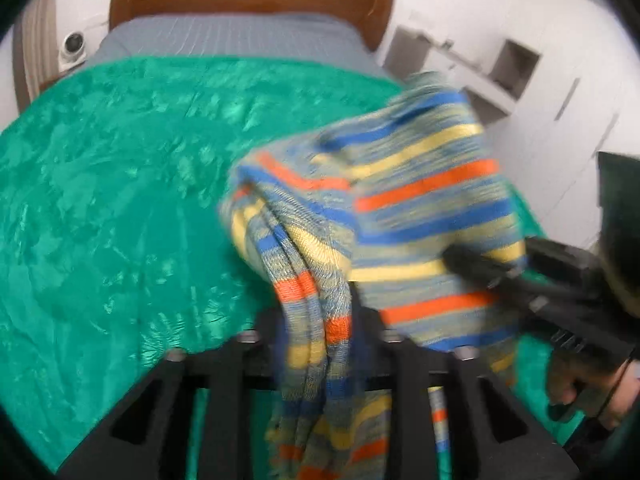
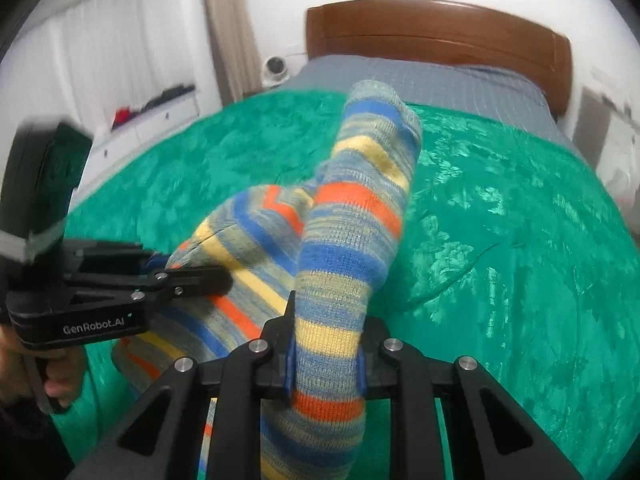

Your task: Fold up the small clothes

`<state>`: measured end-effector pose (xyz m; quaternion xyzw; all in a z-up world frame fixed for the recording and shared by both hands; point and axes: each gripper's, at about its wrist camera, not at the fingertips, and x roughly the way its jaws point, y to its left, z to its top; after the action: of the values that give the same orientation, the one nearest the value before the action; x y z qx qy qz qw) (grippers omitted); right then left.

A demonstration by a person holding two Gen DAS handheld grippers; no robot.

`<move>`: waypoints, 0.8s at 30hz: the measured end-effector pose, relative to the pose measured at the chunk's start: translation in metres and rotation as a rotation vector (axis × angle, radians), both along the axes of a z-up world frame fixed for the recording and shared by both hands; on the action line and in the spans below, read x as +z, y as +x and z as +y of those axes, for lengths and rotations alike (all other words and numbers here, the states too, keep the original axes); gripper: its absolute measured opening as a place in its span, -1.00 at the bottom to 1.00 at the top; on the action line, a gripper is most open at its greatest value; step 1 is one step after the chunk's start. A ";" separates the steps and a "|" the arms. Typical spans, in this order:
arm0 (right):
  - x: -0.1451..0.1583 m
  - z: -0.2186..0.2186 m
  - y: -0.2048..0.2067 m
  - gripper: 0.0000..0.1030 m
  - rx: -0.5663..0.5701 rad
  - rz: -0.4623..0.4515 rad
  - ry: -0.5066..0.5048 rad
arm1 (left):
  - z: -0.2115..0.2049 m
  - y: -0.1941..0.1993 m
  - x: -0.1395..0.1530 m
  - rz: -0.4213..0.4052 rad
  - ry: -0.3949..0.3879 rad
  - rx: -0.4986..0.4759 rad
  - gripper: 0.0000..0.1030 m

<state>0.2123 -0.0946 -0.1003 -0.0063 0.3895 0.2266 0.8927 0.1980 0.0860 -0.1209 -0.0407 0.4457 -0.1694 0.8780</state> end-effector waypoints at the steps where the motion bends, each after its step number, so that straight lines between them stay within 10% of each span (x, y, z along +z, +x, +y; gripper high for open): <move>1: -0.010 -0.011 0.012 -0.36 -0.032 0.068 0.031 | 0.003 0.003 -0.008 0.018 0.033 0.024 0.30; 3: -0.028 -0.029 0.025 0.61 -0.128 0.140 0.015 | 0.010 -0.001 -0.026 0.029 0.101 0.079 0.46; 5: -0.041 -0.051 0.019 0.84 -0.205 0.157 -0.007 | 0.016 -0.014 -0.033 0.018 0.127 0.104 0.47; 12: -0.023 -0.069 -0.032 0.85 -0.234 0.070 -0.100 | 0.007 -0.052 0.002 -0.170 0.284 0.208 0.92; 24: 0.054 -0.026 -0.120 0.96 -0.178 -0.096 -0.177 | -0.003 -0.125 0.067 -0.279 0.352 0.320 0.98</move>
<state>0.0924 -0.1205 -0.0460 -0.0614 0.3638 0.1108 0.9228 0.0728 0.0835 -0.0535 0.0664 0.3310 0.0476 0.9401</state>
